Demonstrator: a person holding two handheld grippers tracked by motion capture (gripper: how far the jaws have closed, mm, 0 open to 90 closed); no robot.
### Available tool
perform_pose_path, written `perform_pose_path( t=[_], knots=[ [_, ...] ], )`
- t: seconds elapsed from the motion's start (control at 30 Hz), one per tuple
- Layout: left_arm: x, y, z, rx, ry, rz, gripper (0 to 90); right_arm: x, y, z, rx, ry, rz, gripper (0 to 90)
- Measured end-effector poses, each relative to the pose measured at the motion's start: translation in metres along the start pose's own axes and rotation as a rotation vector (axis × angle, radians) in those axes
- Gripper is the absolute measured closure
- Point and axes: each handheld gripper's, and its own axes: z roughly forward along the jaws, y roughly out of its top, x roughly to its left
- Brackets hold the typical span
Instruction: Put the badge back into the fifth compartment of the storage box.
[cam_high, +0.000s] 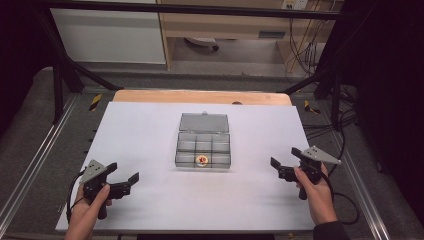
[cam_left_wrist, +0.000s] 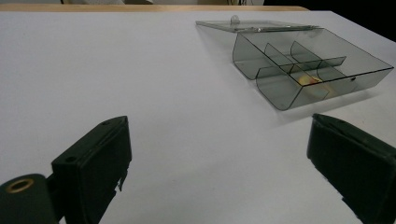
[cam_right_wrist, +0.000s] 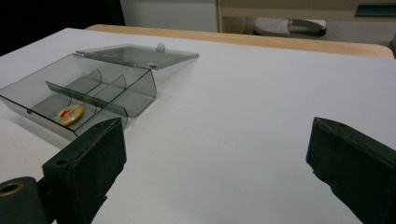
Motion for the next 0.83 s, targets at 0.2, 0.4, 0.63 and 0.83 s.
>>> perform_pose_path(
  t=[0.2, 0.4, 0.63, 0.83],
  knots=[
    [-0.001, 0.000, 0.000, -0.001, -0.004, 0.001, 6.8, 0.002, -0.015, -0.001, 0.015, -0.011, -0.005, 4.9],
    [-0.003, 0.000, 0.001, 0.002, -0.013, 0.014, 6.8, 0.008, -0.024, 0.005, 0.034, -0.014, -0.016, 4.8],
    [-0.006, 0.000, 0.000, 0.005, -0.025, 0.024, 6.8, 0.027, -0.030, 0.023, 0.091, 0.025, -0.060, 4.7],
    [-0.008, 0.000, 0.002, 0.015, -0.027, 0.036, 6.8, 0.037, -0.031, 0.047, 0.201, -0.019, -0.109, 5.1]
  ],
)
